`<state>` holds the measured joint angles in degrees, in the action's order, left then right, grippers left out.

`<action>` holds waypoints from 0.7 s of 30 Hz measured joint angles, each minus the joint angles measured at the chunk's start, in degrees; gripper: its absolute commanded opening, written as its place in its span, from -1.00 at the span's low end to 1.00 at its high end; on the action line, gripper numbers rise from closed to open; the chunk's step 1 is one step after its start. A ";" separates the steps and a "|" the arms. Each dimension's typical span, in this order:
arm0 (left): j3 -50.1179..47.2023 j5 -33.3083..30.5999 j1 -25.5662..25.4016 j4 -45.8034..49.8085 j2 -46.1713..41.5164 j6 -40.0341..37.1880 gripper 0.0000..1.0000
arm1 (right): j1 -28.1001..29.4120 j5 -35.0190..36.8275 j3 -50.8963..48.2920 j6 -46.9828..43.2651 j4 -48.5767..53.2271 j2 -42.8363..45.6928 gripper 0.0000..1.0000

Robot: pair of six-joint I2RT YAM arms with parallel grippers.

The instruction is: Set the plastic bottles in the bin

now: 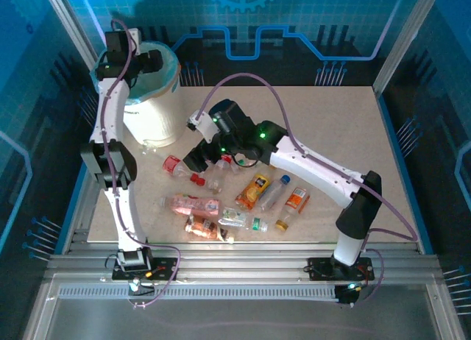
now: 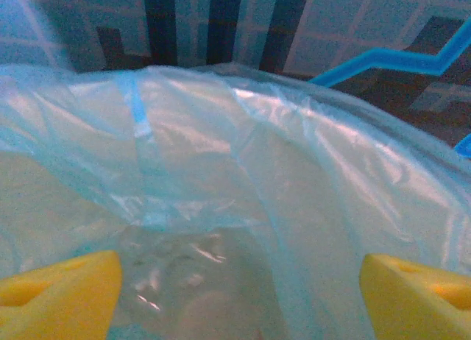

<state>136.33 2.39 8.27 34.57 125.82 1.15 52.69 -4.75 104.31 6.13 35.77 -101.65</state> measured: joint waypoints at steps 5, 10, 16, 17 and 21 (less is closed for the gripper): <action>2.82 0.26 0.00 0.07 -0.33 0.39 0.68 | -0.02 -0.02 1.09 0.04 0.61 -0.15 0.86; 2.82 0.83 -0.09 2.27 -2.40 0.66 0.67 | -0.11 0.00 1.46 0.46 1.31 -0.15 0.85; -1.44 1.11 -1.33 4.61 -11.96 1.51 0.67 | -0.26 1.66 1.49 1.77 3.72 0.15 0.85; -3.39 1.09 -1.86 4.70 -14.84 1.53 0.66 | -0.26 2.21 1.44 2.03 4.35 0.52 0.84; -11.72 1.14 -5.03 4.50 -26.32 1.51 0.66 | -0.31 4.42 -0.24 3.54 6.10 3.76 0.83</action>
<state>124.62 3.53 3.25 39.07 99.50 2.66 52.38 -0.34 104.07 9.67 41.87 -97.89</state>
